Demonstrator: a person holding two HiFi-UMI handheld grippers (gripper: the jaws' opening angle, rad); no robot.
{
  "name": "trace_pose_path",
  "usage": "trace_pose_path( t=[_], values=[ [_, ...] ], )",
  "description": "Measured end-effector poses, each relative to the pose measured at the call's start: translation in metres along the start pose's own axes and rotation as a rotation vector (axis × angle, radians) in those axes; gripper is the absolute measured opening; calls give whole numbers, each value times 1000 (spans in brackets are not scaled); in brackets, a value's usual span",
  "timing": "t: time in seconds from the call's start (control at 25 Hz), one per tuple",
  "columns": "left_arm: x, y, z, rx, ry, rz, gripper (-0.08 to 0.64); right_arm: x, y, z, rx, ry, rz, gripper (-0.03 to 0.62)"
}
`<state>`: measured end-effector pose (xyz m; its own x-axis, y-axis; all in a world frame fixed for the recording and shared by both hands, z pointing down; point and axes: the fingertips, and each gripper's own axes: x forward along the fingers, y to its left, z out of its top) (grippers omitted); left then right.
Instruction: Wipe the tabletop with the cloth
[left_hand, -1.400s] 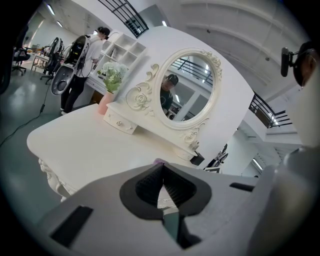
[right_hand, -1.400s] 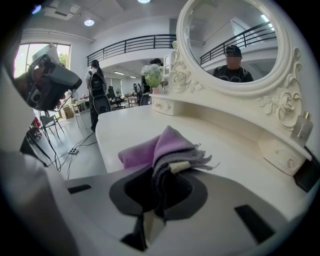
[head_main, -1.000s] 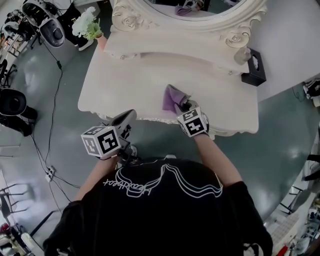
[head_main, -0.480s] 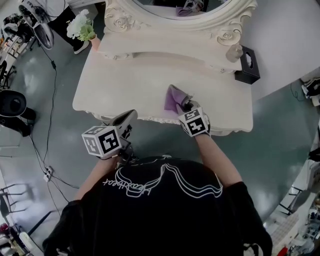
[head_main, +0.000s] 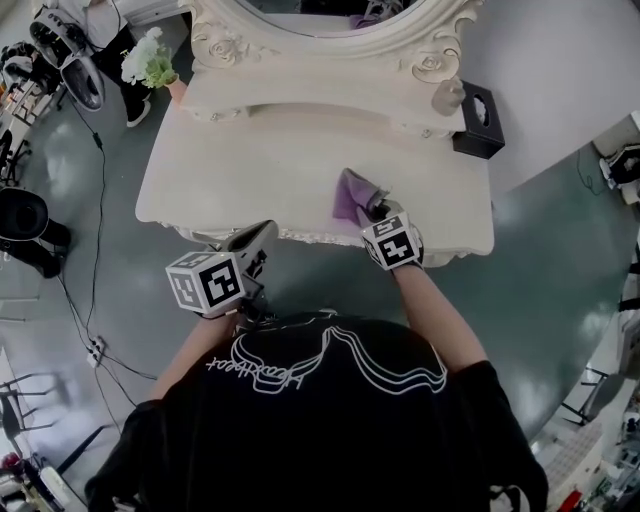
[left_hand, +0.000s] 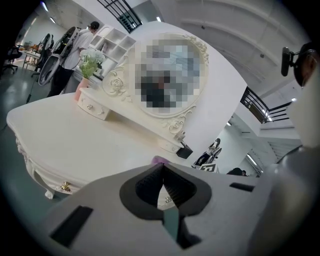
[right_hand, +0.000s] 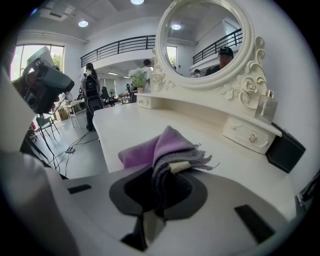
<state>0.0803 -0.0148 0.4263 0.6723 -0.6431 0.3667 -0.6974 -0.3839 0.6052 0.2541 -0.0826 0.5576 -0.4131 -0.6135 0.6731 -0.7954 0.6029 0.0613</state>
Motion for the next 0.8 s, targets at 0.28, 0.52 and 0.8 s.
trace_pose_path(
  t=[0.28, 0.52, 0.8],
  values=[
    [16, -24, -15, 6, 30, -26, 5, -17, -21, -19, 11, 3, -29, 46],
    [31, -44, -22, 21, 45, -58, 5, -35, -43, -37, 38, 8, -64, 46],
    [48, -70, -33, 49, 69, -96, 5, -58, -69, -61, 74, 14, -110, 46]
  ],
)
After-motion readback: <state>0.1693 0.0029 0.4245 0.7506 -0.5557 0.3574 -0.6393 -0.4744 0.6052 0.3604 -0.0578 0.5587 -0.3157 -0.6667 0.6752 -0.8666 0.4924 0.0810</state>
